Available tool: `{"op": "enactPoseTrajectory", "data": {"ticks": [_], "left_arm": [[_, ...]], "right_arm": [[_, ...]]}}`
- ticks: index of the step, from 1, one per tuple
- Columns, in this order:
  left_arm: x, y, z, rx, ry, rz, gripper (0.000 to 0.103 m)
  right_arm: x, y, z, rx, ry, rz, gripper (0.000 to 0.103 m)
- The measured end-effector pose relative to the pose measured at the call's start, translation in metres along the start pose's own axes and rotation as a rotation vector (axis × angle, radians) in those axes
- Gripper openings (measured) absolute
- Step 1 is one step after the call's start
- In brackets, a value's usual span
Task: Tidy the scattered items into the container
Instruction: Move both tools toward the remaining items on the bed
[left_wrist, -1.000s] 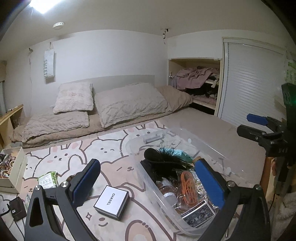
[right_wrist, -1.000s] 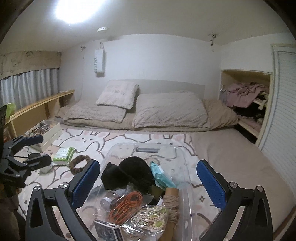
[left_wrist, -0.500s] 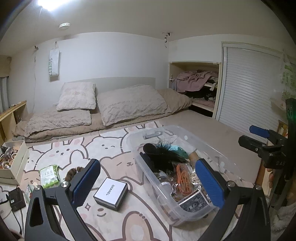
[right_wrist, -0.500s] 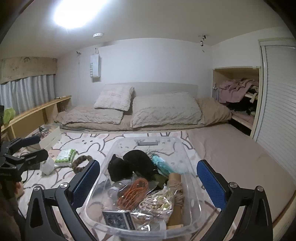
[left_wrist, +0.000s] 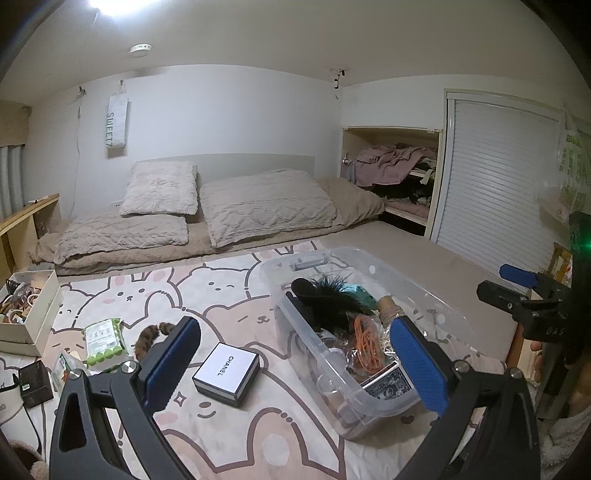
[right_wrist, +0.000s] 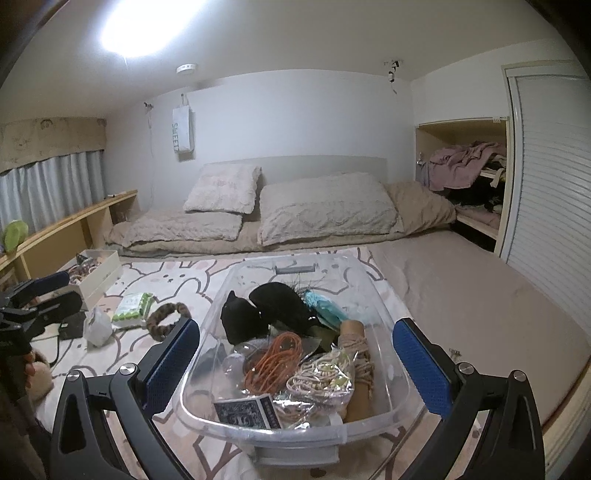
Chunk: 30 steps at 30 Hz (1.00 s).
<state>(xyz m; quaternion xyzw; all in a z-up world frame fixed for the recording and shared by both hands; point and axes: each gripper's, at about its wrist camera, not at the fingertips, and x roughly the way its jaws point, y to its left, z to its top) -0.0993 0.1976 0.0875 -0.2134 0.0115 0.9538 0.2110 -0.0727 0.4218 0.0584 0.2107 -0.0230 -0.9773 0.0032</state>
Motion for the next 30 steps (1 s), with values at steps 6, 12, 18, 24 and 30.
{"op": "enactPoseTrajectory", "data": {"ticks": [6,12,18,24,30], "left_arm": [[-0.005,0.003,-0.002,-0.004,-0.005,-0.005,0.103],[-0.011,0.011,-0.005,-0.015,-0.011,-0.006,0.103],[-0.018,0.026,-0.006,-0.027,-0.022,0.011,0.103],[-0.026,0.049,-0.011,-0.048,-0.025,0.049,0.103],[-0.037,0.079,-0.017,-0.079,-0.031,0.087,0.103]], "right_arm": [[-0.006,0.007,-0.002,0.011,0.002,-0.004,0.103],[-0.008,0.018,-0.002,0.0,0.004,-0.009,0.103],[-0.008,0.034,-0.001,-0.004,-0.005,0.01,0.103],[-0.001,0.058,-0.001,-0.02,0.005,0.042,0.103],[0.008,0.084,0.001,-0.043,0.013,0.072,0.103]]}}
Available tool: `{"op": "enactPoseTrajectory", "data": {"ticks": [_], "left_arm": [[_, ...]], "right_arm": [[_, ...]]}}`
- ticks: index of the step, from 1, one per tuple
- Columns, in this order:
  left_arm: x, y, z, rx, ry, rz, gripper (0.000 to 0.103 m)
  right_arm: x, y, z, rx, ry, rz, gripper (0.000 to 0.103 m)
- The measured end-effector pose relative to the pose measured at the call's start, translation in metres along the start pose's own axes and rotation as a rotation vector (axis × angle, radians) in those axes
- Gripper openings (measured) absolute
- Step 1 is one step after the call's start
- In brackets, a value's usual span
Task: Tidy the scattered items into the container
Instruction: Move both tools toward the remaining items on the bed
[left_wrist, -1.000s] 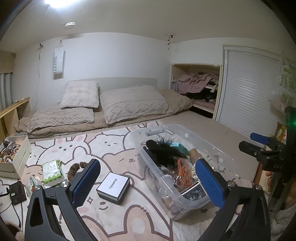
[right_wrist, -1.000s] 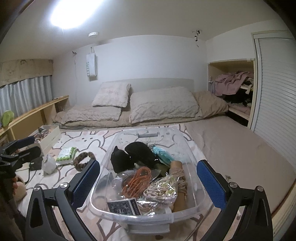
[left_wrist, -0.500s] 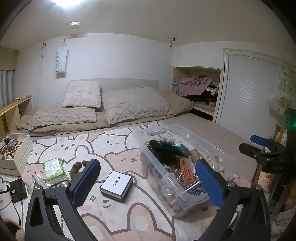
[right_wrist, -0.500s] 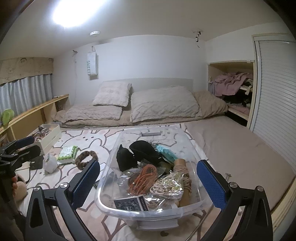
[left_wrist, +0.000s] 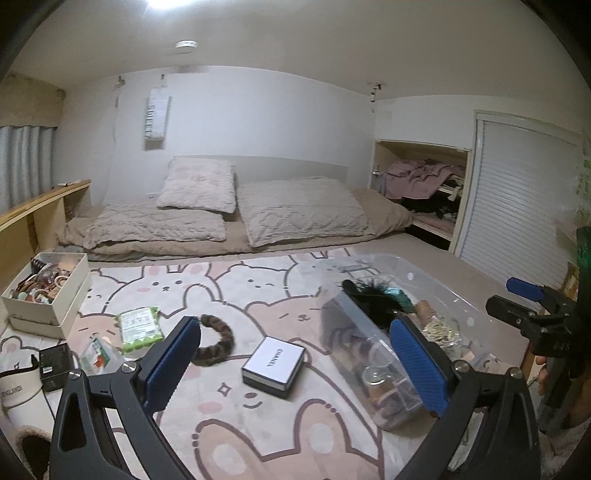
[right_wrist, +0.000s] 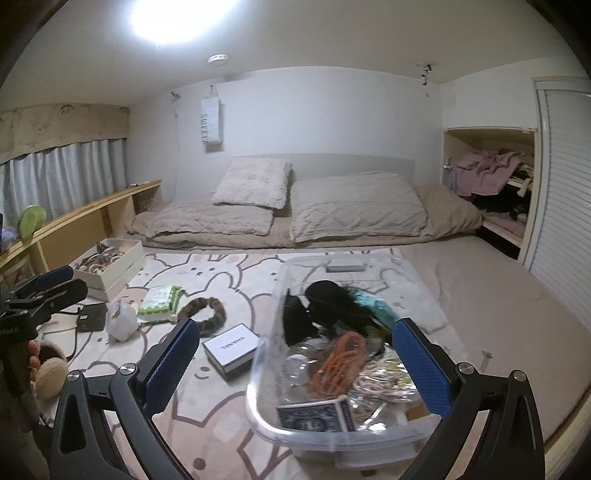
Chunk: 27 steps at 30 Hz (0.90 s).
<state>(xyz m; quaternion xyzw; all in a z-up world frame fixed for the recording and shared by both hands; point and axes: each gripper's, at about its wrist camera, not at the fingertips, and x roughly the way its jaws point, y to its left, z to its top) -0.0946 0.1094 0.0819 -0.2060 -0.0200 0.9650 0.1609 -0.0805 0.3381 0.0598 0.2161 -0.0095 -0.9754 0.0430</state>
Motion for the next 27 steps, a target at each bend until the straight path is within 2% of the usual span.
{"op": "enactPoseTrajectory", "data": {"ticks": [14,27], "left_arm": [[-0.017,0.059,-0.004,-0.046,-0.013,0.061,0.103],[-0.031,0.104,-0.012,-0.065,-0.024,0.13,0.103]], "right_arm": [[0.025,0.051,-0.001,-0.025,0.032,0.042,0.103],[0.05,0.081,-0.006,-0.05,0.069,0.084,0.103]]}}
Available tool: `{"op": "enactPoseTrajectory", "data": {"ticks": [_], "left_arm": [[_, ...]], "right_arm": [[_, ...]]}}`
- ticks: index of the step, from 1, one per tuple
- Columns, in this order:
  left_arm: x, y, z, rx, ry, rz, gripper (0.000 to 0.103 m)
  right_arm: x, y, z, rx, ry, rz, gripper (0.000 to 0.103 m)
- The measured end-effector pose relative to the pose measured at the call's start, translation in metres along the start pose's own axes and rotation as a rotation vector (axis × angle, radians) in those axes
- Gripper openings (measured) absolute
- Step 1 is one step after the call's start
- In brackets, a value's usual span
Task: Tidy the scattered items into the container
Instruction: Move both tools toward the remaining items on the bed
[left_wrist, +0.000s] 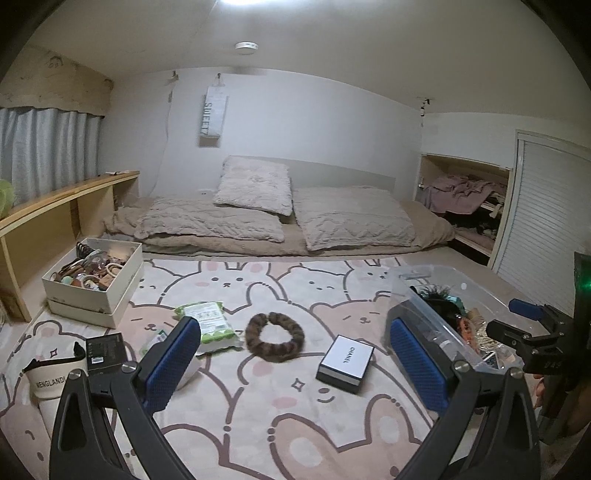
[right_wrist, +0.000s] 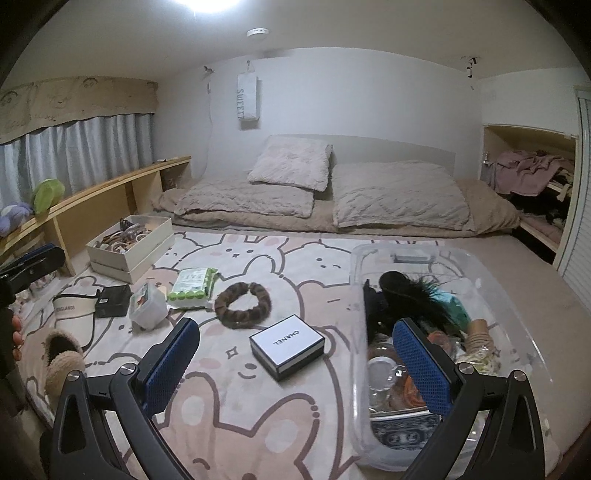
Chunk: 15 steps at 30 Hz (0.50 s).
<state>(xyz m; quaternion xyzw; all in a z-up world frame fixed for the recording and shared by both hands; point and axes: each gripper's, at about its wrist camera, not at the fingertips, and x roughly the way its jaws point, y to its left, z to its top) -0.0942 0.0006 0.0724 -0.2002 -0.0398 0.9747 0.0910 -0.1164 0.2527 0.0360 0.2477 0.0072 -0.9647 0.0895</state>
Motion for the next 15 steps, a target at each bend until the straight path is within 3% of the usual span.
{"op": "enactPoseTrajectory", "data": {"ticks": [15], "left_arm": [[0.023,0.048,-0.028,-0.037,0.041,0.051,0.103]], "right_arm": [[0.039,0.022,-0.014,-0.025,0.025,-0.001,0.103]]}}
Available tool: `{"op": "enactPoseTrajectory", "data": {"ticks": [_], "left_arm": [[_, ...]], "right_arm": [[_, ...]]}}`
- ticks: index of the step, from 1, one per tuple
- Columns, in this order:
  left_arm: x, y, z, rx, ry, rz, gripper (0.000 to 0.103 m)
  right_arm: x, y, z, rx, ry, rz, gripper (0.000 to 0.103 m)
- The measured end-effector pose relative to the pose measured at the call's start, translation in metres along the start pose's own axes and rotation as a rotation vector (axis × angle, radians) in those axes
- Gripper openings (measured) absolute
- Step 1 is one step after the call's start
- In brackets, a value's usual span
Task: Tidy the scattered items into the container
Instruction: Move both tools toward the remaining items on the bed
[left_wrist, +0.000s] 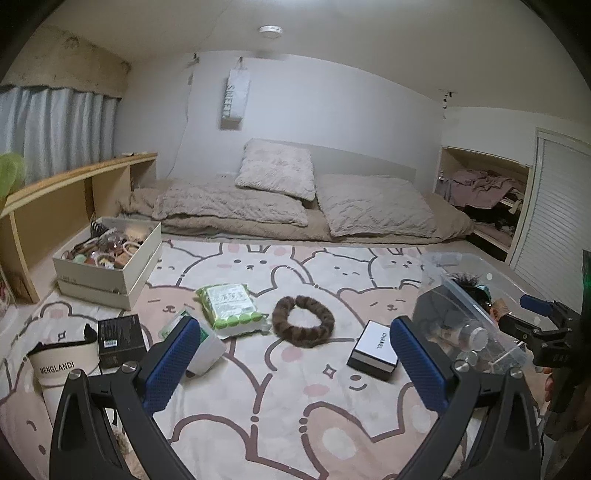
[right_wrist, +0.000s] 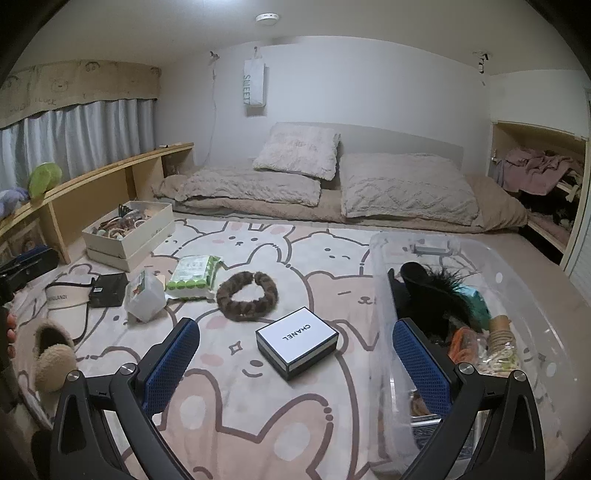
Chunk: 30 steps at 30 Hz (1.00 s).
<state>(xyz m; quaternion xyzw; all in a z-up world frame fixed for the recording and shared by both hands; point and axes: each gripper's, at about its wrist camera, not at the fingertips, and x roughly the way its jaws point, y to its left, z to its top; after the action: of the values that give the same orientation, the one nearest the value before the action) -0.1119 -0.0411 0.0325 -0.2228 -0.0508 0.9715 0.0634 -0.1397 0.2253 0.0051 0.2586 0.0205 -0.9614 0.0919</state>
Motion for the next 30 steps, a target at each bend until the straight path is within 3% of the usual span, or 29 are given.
{"op": "enactPoseTrajectory", "data": {"ticks": [17,21,30], "left_arm": [[0.06,0.036,-0.054,-0.015,0.068,0.104,0.103],[0.084,0.043,-0.062,-0.064,0.091,0.135,0.103],[0.145,0.052,-0.074,-0.089,0.125,0.237,0.103]], "right_arm": [[0.07,0.02,-0.042,0.076,0.084,0.071,0.103],[0.077,0.027,-0.044,0.054,0.063,0.093,0.103],[0.109,0.047,-0.053,-0.031,0.112,0.075,0.103]]}}
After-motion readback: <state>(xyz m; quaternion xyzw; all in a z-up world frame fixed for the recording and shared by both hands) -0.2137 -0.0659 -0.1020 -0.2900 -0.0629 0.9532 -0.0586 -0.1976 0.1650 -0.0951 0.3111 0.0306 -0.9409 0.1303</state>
